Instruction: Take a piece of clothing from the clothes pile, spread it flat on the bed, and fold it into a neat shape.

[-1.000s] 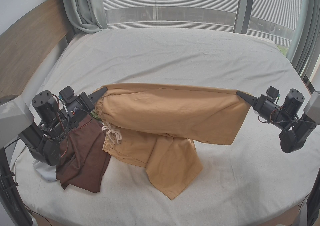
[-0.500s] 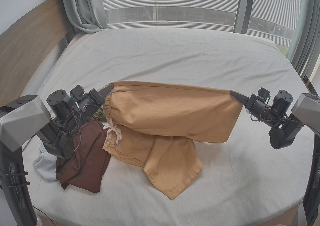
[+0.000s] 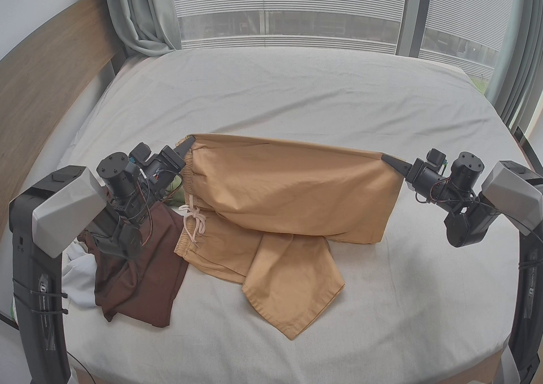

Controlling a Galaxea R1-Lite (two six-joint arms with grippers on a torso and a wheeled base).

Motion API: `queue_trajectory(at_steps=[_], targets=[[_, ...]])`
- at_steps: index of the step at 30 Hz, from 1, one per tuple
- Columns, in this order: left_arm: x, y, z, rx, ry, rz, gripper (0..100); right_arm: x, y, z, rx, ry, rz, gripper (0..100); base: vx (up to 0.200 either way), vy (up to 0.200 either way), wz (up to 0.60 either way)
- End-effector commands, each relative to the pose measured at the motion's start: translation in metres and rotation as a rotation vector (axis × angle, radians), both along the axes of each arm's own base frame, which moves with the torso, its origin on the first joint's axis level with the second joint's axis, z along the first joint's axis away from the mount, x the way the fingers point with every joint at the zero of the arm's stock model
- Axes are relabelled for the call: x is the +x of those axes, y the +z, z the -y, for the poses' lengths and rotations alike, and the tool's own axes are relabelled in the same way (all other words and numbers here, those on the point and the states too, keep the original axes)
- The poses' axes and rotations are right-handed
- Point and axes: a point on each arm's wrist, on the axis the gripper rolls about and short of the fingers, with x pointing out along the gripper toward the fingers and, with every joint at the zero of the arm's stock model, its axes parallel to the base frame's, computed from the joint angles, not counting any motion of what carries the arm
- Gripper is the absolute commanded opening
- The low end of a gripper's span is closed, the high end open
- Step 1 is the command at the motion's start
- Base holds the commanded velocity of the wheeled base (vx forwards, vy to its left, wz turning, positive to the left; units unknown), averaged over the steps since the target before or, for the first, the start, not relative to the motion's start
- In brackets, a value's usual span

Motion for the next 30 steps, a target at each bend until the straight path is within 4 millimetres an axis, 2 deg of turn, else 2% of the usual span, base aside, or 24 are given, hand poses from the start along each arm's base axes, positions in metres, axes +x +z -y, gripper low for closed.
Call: queue_trajectory(at_steps=[1, 15, 16, 23, 26, 30], targets=[[0.010, -0.015, 0.000, -0.001, 0.010, -0.011, 0, 0.009, -0.008, 0.000, 0.000, -0.002, -0.006, 0, 0.000, 0.000, 0.00], [0.017, -0.016, 0.002, -0.002, 0.009, -0.008, 0, 0.022, -0.015, -0.001, 0.001, -0.004, 0.020, 0, 0.000, 0.000, 0.00], [0.017, -0.016, 0.002, -0.001, 0.009, -0.009, 100, 0.022, -0.015, -0.001, 0.001, -0.004, 0.021, 100, 0.000, 0.000, 0.00], [0.021, -0.005, -0.001, -0.060, 0.007, 0.001, 100, 0.025, -0.009, 0.000, 0.004, -0.025, 0.039, 100, 0.000, 0.000, 0.00], [0.021, -0.005, 0.001, -0.062, 0.003, -0.015, 100, 0.014, -0.010, 0.000, -0.002, -0.026, 0.009, 100, 0.000, 0.000, 0.00], [0.020, -0.005, 0.000, -0.060, 0.021, -0.049, 100, -0.016, -0.009, -0.008, -0.047, -0.012, -0.014, 100, 0.000, 0.000, 0.00]])
